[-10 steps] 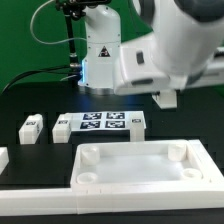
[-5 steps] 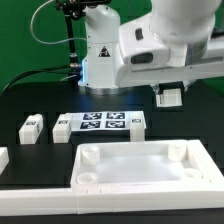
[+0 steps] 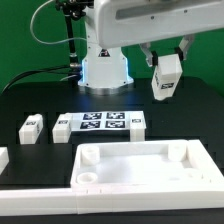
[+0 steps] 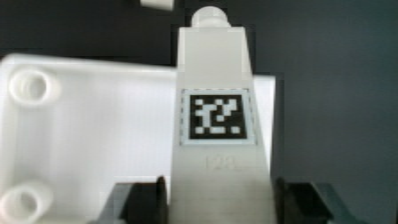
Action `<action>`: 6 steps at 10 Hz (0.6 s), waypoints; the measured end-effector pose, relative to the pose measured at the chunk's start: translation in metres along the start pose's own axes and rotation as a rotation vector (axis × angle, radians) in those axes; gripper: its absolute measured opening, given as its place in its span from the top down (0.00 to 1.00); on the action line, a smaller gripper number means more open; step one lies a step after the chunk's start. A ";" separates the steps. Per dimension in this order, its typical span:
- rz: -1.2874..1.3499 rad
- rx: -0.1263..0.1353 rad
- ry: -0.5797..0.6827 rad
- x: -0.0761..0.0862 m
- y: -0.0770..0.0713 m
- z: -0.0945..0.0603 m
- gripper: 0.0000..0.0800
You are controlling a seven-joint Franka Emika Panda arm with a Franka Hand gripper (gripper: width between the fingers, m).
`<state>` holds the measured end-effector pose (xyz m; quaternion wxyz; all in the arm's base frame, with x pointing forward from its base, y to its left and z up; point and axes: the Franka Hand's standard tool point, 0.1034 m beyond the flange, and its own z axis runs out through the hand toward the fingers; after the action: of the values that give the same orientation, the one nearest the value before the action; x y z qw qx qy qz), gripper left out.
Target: Assemble desk
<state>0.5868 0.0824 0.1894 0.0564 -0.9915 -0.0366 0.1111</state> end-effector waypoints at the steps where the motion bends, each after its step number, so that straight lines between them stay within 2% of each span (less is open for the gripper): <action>1: 0.001 -0.006 0.048 -0.002 0.001 0.001 0.64; 3: -0.003 -0.021 0.206 0.007 0.002 -0.001 0.64; 4: -0.025 -0.038 0.266 0.017 0.001 -0.003 0.64; 6: -0.085 -0.063 0.452 0.045 -0.002 -0.018 0.64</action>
Offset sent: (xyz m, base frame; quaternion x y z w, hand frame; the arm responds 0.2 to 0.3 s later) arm 0.0316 -0.0041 -0.0064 -0.0778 0.1484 -0.0610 0.9840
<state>0.6342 0.0858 0.1976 0.0371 -0.9900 -0.0682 -0.1176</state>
